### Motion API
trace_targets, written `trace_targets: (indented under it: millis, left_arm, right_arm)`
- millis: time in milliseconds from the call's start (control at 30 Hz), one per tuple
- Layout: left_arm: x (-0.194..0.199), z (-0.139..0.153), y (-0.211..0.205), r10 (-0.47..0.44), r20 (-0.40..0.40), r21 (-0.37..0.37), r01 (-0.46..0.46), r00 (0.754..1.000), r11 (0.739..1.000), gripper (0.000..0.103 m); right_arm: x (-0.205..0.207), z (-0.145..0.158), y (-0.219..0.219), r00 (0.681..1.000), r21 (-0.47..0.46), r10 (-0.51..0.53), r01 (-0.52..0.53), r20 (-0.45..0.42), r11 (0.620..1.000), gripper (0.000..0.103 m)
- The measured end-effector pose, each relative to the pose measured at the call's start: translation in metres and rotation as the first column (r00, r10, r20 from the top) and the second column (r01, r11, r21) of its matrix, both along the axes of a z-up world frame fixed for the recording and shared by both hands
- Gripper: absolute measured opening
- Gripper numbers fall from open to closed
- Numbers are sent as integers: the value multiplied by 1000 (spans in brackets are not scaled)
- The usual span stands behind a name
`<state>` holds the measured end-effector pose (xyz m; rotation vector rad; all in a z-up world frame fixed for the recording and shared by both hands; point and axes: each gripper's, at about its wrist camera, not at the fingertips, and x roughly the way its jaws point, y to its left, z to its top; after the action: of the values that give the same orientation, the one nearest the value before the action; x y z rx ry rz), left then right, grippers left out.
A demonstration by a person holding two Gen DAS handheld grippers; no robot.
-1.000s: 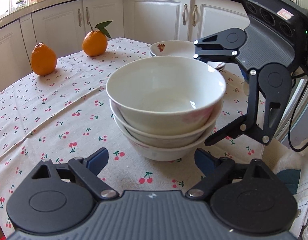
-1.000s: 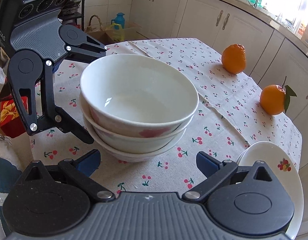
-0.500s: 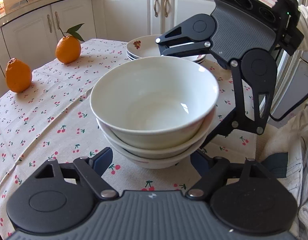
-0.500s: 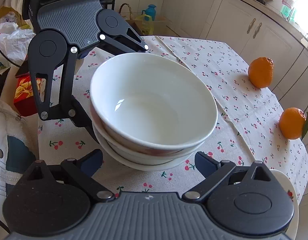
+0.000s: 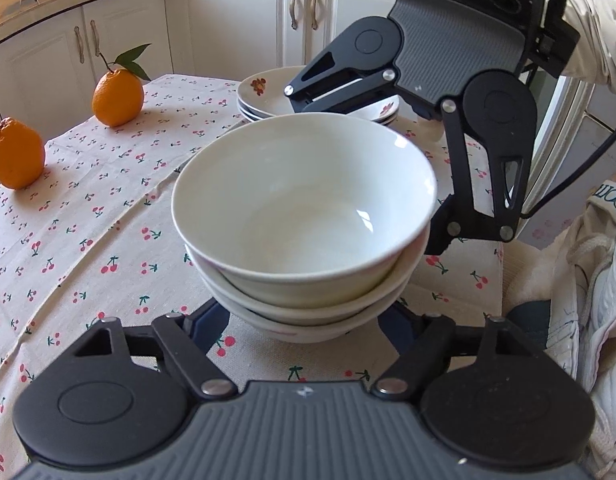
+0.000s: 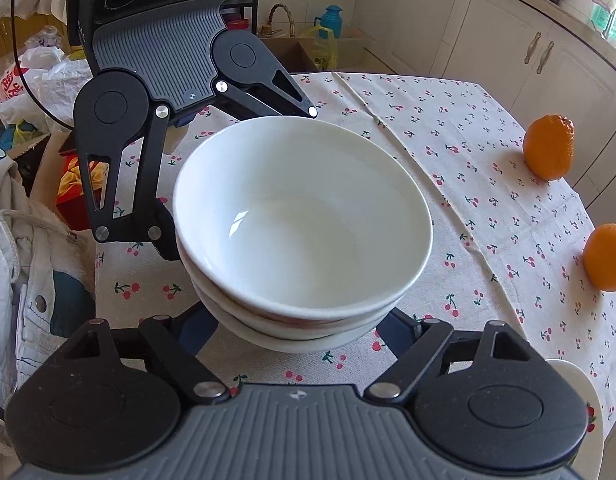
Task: Organize plates and bowls
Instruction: 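Lift the bowl stack with both grippers and carry it over the plate stack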
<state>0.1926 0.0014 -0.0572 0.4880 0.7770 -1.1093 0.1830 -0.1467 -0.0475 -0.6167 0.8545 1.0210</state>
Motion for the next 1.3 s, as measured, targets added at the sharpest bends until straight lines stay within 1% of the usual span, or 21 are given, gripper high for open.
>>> trace_targets:
  millis: [267,433,667,867,1100,1300]
  left_arm:
    - [0,1,0,-7,-6,-2,7,1000,1000,81]
    - [-2,1,0,1,-1,-1,-1,1000,1000,81]
    - [-9,3,-3,16,-22,5,-15,1000,1000,81]
    - [-18,11,-7,37,-24,0,-37,999,999,81]
    - [-25,23,-21,47,-14,-3,-47,999,999,81]
    - [-23,31,-42,38,0,-6,-38,999,999,81]
  right_arm:
    - [7,-3,-2,999,17,10,-9,-38,1000,87]
    - [6,-3,-2,999,22,-2,2,-42,1000,86]
    - [1,-2,-2,999,20,8,-7,-46,1000,86]
    - [-5,5,-8,999,33,17,-15,-51,999,86]
    - [-11,16,-24,999,50,17,-15,-39,999,86]
    - [-13,26,-44,1000,49,4,-3,-23,999,86]
